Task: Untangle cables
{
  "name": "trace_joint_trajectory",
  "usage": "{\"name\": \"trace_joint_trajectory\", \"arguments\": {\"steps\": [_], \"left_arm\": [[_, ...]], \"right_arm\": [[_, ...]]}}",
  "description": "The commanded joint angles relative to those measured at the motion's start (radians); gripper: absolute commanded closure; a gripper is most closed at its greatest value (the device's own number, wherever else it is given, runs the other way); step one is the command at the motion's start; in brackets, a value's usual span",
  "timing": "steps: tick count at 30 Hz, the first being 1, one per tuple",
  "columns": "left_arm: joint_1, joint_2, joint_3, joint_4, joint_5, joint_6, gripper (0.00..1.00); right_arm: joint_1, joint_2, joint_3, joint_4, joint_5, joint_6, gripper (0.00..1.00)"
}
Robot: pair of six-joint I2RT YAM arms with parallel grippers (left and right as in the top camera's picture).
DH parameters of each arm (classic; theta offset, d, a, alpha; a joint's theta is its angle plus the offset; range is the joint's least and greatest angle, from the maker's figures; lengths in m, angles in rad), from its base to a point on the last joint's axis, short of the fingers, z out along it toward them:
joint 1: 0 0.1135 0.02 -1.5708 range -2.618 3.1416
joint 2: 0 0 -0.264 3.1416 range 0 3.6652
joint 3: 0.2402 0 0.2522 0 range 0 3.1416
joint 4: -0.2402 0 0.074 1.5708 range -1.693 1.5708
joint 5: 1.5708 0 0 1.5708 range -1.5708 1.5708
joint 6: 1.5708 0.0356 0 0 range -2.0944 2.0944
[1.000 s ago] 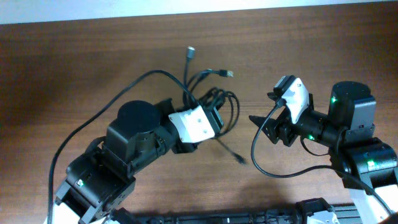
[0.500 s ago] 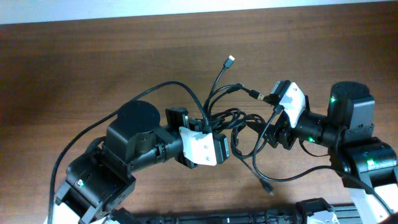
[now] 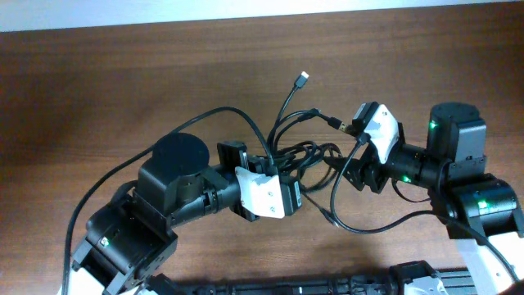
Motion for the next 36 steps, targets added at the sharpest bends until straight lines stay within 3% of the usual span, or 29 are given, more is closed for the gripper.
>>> {"name": "trace_joint_trajectory", "arguments": {"steps": [1, 14, 22, 30, 36], "left_arm": [[0.000, -0.025, 0.027, 0.016, -0.005, 0.015, 1.00], [0.000, -0.026, 0.027, 0.017, -0.051, 0.011, 1.00], [0.000, -0.026, 0.027, 0.073, 0.087, 0.011, 1.00], [0.000, -0.010, 0.027, 0.078, 0.114, -0.014, 1.00], [0.000, 0.017, 0.027, 0.086, 0.125, -0.014, 1.00]], "right_arm": [[-0.003, 0.001, -0.003, -0.002, 0.095, -0.003, 0.31], [-0.003, 0.001, -0.003, -0.010, 0.212, 0.020, 0.32], [-0.002, 0.039, -0.003, -0.013, 0.193, 0.054, 0.32], [-0.002, 0.103, -0.003, 0.031, -0.039, 0.053, 0.32], [-0.002, 0.119, -0.003, 0.051, -0.216, 0.042, 0.45]]}}
